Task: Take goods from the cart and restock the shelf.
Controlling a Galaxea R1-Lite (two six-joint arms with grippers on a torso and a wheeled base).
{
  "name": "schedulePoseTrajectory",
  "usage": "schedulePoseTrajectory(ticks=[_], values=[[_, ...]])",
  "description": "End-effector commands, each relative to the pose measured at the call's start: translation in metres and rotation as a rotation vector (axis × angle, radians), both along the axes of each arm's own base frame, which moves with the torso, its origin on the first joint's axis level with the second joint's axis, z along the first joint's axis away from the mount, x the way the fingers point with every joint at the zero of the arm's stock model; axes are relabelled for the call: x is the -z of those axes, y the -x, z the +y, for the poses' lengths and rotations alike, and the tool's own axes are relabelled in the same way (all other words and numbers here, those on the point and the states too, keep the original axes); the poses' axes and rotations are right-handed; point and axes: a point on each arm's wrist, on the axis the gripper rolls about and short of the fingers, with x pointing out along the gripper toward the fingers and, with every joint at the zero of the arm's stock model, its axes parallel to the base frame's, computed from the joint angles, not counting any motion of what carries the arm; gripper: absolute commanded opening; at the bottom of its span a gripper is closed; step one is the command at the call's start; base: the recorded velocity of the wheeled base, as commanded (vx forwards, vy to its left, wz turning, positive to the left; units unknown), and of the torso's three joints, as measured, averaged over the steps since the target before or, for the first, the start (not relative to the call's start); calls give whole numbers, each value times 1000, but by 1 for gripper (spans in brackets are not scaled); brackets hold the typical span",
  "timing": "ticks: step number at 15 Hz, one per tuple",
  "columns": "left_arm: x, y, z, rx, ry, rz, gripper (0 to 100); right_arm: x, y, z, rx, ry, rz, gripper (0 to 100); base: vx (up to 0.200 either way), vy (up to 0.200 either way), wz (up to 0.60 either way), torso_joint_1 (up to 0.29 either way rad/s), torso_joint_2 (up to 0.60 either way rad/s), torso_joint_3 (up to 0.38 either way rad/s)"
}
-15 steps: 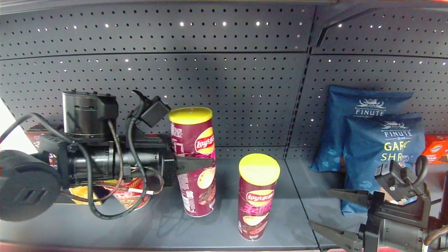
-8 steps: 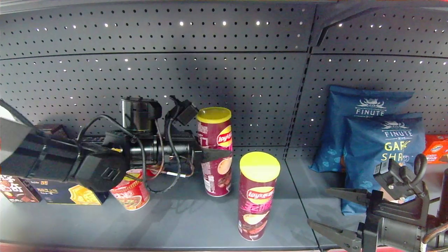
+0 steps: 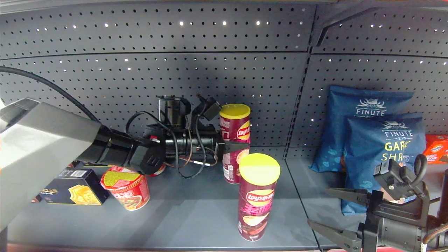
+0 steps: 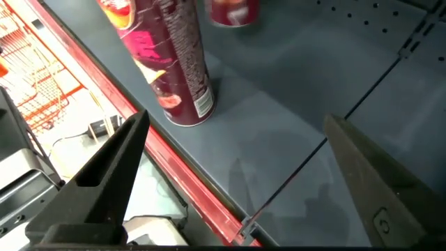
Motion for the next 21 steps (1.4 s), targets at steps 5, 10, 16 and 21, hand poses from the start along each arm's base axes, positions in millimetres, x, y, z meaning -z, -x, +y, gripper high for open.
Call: schedulePoseTrajectory(ticks=[5, 10, 16, 21], values=[[26, -20, -14, 14, -22, -5, 0, 1, 1, -1, 0, 2, 3, 100, 0, 0, 0, 0, 0, 0], [34, -33, -19, 14, -18, -16, 0, 3, 1, 0, -2, 6, 11, 100, 0, 0, 0, 0, 0, 0], [49, -42, -19, 18, -49, -50, 0, 4, 1, 0, -2, 9, 16, 100, 0, 0, 0, 0, 0, 0], [40, -37, -16, 5, -52, -70, 100, 9, 4, -3, 6, 21, 36, 100, 0, 0, 0, 0, 0, 0]])
